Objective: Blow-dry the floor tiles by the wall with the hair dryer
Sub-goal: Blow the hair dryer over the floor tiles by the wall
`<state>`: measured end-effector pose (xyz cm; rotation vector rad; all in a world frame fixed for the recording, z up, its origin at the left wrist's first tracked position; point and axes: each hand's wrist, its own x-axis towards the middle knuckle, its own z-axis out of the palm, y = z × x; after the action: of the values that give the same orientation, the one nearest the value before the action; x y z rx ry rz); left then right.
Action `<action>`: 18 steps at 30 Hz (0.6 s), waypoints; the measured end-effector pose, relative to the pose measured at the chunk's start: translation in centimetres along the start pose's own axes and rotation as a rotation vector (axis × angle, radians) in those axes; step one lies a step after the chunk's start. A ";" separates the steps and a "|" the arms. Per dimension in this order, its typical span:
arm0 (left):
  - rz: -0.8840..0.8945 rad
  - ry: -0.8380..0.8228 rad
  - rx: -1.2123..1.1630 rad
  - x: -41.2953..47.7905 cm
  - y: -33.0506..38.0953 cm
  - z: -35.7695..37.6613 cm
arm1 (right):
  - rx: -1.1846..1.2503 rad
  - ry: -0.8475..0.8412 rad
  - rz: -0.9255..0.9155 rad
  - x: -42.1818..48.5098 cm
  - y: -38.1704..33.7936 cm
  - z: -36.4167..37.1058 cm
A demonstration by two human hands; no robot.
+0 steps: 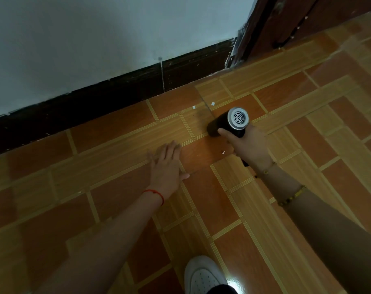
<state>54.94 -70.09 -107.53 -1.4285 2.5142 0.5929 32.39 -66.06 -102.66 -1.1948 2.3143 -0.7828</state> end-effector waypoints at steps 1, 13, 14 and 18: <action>0.001 0.000 0.002 0.0 0.0 0.0 | 0.002 0.004 -0.004 0.1 0.0 0.1; 0.000 0.003 -0.024 0.0 0.0 0.1 | 0.069 -0.018 0.029 3.1 -1.1 0.5; 0.001 -0.001 -0.023 0.0 0.0 0.1 | 0.071 -0.024 0.034 3.6 -1.5 0.6; 0.010 -0.006 -0.016 0.1 -0.1 0.2 | 0.072 -0.045 0.028 5.3 -3.2 1.0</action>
<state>54.97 -70.10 -107.71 -1.4191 2.5191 0.6194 32.01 -72.32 -101.87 -1.1344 2.2424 -0.8139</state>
